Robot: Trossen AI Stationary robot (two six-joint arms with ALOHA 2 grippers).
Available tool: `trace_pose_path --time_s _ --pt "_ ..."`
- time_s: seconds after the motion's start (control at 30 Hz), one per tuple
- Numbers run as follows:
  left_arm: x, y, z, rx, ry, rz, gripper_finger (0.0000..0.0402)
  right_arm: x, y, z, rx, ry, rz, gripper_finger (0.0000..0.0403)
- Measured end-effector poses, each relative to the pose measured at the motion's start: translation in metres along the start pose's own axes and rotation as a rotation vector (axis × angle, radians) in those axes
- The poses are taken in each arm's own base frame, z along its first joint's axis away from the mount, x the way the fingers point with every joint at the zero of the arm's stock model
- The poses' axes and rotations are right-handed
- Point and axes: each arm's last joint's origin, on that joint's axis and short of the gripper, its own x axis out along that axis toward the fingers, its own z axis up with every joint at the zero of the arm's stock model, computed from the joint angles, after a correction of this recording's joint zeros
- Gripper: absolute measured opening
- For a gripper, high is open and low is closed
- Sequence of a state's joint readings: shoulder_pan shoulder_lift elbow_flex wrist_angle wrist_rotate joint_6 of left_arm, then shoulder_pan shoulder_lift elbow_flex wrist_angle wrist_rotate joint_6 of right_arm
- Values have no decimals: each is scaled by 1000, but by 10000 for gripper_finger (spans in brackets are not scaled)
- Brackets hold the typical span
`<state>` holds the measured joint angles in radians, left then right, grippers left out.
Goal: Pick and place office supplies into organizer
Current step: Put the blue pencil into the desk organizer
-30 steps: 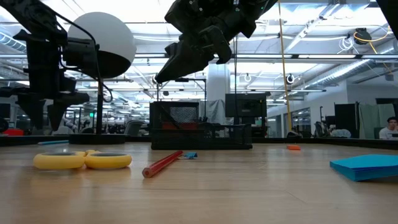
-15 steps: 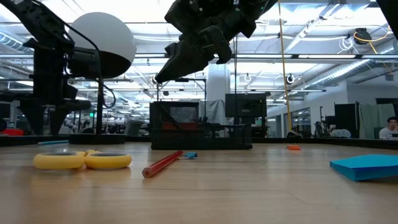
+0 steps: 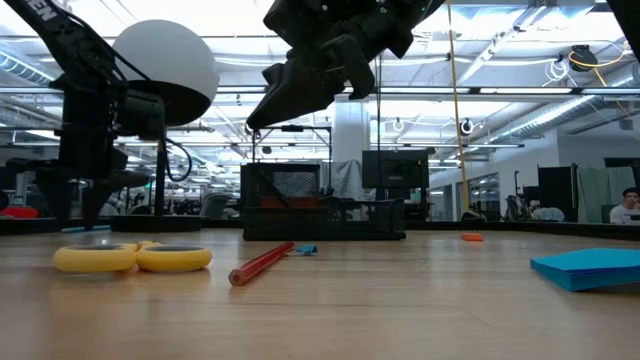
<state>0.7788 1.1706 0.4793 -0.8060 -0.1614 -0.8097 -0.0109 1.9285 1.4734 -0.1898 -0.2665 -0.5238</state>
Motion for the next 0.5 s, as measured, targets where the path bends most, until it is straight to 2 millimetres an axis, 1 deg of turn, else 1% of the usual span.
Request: trace_pose_path --time_s 0.1,0.5 --pt "1 1 3 -1 16 -33 170 1 2 1 -15 -1 3 0" --pt "1 6 4 -12 31 -10 170 1 2 1 -17 -2 4 0"
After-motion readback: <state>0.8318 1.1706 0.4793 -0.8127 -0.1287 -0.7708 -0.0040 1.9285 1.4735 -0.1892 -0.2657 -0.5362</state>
